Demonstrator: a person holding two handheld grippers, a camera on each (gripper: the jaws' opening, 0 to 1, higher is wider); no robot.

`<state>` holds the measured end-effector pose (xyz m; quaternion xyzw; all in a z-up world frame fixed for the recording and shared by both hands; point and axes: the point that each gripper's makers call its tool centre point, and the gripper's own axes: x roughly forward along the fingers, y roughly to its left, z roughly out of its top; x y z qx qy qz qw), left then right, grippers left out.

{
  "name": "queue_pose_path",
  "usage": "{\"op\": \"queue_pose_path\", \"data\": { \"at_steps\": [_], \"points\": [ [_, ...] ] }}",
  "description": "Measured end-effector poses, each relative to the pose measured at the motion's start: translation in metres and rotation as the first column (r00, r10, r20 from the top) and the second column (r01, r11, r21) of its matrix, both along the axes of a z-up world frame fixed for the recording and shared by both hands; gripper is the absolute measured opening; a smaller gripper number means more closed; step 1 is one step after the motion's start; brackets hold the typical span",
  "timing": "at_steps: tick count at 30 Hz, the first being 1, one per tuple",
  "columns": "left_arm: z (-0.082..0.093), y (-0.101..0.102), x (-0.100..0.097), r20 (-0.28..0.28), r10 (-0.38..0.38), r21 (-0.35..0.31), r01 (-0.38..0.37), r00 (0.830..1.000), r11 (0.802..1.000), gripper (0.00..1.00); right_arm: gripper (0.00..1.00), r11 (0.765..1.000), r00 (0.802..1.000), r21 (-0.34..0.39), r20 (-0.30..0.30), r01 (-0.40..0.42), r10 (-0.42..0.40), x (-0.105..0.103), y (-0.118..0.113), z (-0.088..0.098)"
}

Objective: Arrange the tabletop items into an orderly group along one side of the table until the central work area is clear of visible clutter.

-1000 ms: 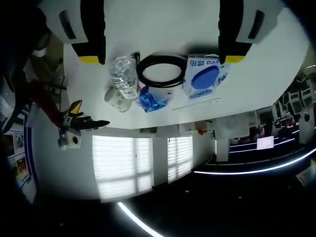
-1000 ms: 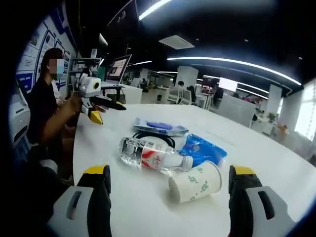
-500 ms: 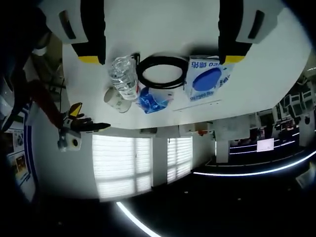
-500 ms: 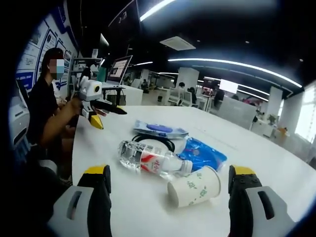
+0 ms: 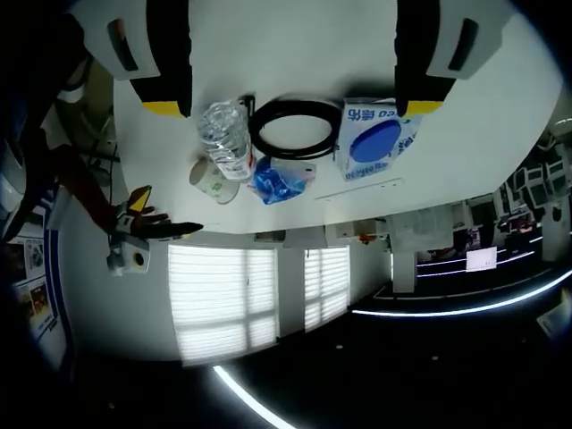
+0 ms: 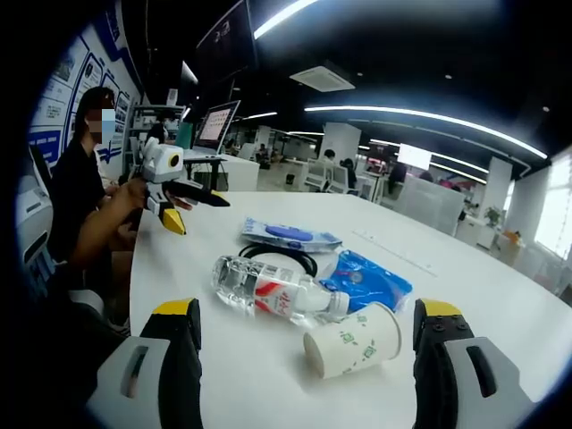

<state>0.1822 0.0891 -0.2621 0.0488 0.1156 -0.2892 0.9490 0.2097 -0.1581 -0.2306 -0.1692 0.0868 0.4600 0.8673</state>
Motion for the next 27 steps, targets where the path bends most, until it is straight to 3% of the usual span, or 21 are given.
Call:
{"op": "queue_pose_path", "data": {
  "at_steps": [27],
  "points": [
    [0.000, -0.001, 0.011, 0.001, 0.023, 0.009, -0.023, 1.000, 1.000, 0.89, 0.91, 1.000, 1.000, 0.014, 0.000, 0.006, -0.006, 0.009, 0.000, 0.002]
  ]
}}
